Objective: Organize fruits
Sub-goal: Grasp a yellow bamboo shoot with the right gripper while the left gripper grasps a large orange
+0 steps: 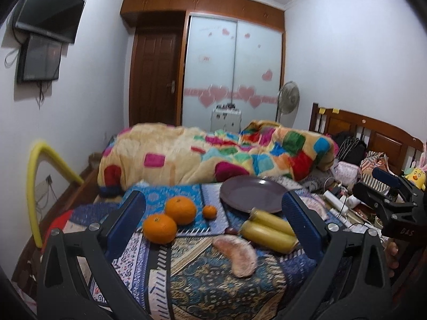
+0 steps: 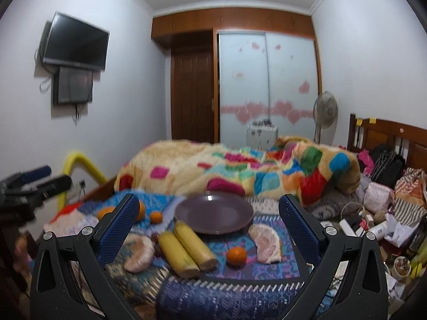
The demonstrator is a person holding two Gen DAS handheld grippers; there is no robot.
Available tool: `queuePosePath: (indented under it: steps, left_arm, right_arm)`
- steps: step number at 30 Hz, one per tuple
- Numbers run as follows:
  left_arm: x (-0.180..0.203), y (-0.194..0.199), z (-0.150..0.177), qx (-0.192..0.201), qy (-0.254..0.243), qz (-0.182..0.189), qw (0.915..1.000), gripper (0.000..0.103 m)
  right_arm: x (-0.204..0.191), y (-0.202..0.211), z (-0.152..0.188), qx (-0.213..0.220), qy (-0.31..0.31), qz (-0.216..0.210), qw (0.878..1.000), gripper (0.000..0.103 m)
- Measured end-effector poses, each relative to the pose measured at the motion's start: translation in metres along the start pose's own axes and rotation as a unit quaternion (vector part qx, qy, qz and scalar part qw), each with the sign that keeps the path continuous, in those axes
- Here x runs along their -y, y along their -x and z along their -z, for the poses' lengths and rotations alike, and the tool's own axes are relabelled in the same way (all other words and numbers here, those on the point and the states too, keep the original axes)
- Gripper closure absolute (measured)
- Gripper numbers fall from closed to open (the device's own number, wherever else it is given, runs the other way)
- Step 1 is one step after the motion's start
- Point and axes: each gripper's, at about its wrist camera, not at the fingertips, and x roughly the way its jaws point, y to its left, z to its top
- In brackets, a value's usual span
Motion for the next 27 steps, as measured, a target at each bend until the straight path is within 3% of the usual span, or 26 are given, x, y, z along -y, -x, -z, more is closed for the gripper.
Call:
queuePosePath:
  steps: [5,10,16,27]
  left_arm:
    - [-0.026,-0.029,0.010,-0.048,0.014,-0.013,0.9986,0.000]
    - [-0.040,-0.055,0.022,-0.081,-0.015,-0.046,0.9955,0.000]
    - [-0.055,-0.092,0.036,-0.125,-0.036,-0.062,0.9895,0.010]
    - [-0.085,-0.153,0.054,-0.194,-0.021,-0.051,0.9795,0.018]
  right_arm:
    - [0.008,-0.032,0.015,-0.068,0.020,-0.010,0.997,0.000]
    - [0.012,-0.056,0.027,-0.112,0.028,-0.013,0.993,0.000]
    - [0.012,-0.088,0.039,-0.165,0.047,-0.039,0.984,0.001]
    - [0.007,-0.141,0.045,-0.247,0.066,-0.111,0.960,0.037]
